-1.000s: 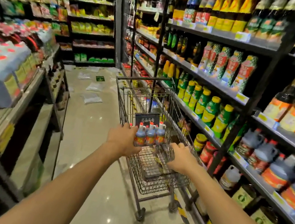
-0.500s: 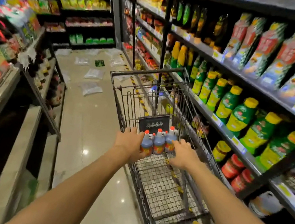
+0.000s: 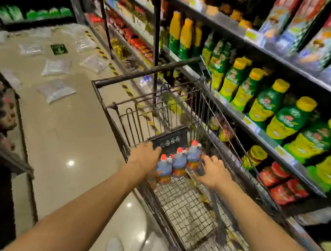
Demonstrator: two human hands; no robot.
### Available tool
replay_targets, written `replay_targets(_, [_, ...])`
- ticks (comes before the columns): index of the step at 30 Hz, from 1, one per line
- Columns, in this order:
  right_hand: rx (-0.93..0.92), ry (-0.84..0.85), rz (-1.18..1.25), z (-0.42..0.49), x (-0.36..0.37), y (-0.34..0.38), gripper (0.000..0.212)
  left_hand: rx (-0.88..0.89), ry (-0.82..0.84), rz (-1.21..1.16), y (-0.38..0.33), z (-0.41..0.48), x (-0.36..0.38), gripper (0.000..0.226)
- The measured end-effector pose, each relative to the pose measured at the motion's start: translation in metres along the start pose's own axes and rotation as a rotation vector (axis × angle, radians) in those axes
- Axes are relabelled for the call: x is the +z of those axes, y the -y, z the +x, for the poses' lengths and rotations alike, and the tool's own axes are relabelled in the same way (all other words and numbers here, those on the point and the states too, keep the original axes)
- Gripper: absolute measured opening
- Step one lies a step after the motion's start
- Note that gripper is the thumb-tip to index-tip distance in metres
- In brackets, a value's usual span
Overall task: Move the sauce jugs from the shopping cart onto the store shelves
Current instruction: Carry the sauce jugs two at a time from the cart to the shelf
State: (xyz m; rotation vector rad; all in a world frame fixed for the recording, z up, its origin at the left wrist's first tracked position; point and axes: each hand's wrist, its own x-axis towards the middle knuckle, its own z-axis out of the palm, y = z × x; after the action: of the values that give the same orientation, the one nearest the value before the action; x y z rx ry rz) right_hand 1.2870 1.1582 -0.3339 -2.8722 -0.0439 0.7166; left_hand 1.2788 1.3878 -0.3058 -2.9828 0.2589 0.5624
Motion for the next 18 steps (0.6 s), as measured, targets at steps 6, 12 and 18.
replay_targets(6, [0.137, -0.010, 0.089, 0.026, 0.016, 0.025, 0.074, 0.138, 0.072, 0.070, 0.036, 0.062, -0.001, 0.078])
replay_targets(12, [0.286, -0.092, 0.201, 0.045, 0.023, 0.018, 0.070, 0.275, 0.136, 0.102, 0.023, 0.112, 0.001, 0.071])
replay_targets(18, [0.338, -0.129, 0.239, 0.081, 0.014, -0.001, 0.065, 0.294, 0.183, 0.106, 0.004, 0.160, 0.008, 0.073])
